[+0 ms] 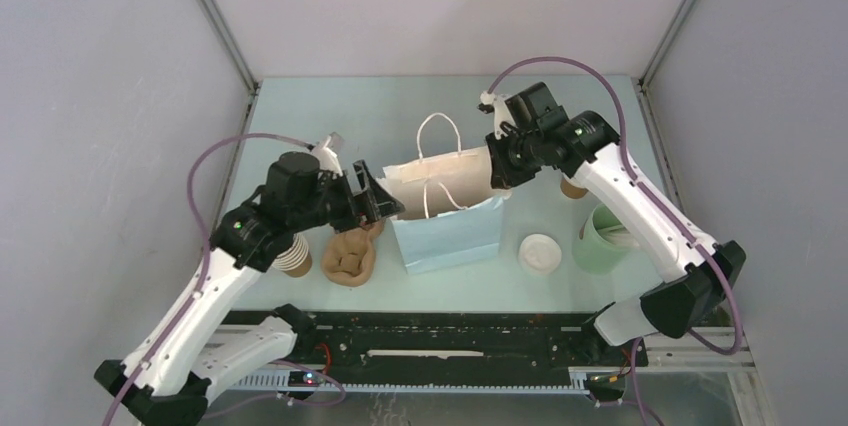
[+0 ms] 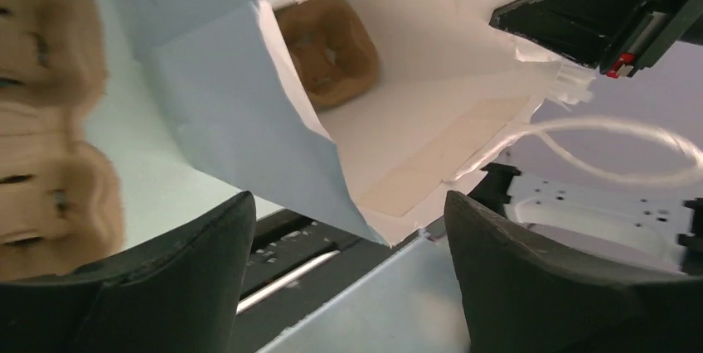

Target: Pack the takeout coffee

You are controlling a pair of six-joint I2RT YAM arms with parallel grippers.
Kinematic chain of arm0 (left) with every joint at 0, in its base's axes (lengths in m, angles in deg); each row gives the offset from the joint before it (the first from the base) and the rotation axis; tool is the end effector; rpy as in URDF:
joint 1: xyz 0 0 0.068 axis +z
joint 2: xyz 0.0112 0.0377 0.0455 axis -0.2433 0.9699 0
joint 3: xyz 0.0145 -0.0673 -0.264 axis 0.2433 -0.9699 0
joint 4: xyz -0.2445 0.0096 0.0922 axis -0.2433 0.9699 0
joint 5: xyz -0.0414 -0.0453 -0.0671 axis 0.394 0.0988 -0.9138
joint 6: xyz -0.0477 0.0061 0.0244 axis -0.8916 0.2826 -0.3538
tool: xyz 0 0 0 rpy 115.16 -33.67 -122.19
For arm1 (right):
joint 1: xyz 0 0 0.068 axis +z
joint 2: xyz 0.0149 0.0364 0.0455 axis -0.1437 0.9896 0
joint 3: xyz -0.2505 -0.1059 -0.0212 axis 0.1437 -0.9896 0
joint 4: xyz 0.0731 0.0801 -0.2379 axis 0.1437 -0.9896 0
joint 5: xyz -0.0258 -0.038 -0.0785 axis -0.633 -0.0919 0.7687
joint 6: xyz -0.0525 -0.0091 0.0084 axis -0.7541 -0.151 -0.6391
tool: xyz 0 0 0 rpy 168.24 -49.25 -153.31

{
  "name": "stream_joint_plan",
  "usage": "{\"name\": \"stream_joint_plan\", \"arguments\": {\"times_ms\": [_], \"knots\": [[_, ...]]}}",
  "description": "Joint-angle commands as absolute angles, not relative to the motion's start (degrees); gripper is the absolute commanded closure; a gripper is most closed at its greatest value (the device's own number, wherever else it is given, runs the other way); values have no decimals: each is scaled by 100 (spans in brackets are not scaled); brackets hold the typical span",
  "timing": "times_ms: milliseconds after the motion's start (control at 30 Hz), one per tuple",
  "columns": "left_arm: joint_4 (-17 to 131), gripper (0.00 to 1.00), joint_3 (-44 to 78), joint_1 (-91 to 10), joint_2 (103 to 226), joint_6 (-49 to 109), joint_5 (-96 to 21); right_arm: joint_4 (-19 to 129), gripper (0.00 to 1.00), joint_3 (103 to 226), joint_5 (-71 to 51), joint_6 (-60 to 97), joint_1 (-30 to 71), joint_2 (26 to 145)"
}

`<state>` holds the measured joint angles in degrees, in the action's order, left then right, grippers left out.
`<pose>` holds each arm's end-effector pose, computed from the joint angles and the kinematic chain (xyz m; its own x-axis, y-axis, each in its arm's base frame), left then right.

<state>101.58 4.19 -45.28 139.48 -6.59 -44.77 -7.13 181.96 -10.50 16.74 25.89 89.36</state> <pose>0.1431 -0.0977 0.3565 -0.8233 -0.3382 -0.4559 0.1173 0.6845 -0.7195 0.2394 0.1685 0.3817 -0.7260 -0.3919 -0.5651 -0.5644 0.8091 0.1638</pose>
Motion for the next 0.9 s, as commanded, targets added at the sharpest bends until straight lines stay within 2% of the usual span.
{"name": "stream_joint_plan", "arguments": {"times_ms": [0, 200, 333, 567, 800, 867], "knots": [[10979, 11, 1303, -4523, 13630, 983, -3638, 180, 86, 17938, -1686, 1063, 2488, 8453], [11349, 4, 2414, -4524, 14214, 2067, -2623, 58, 85, 18189, -1925, 900, 2314, 8722], [11218, 0, 3022, -4528, 14955, 2530, -2568, 27, 85, 18168, -1924, 842, 2277, 8809], [11079, 0, 4137, -4528, 16366, 2863, -3452, 78, 85, 18126, -2125, 832, 2277, 8819], [10924, 1, 5141, -4528, 17531, 2723, -3845, 144, 85, 18078, -2132, 812, 2273, 8796], [11139, 6, 5584, -4513, 17915, 2628, -3806, 144, 85, 18120, -2167, 795, 2260, 8837]]}}
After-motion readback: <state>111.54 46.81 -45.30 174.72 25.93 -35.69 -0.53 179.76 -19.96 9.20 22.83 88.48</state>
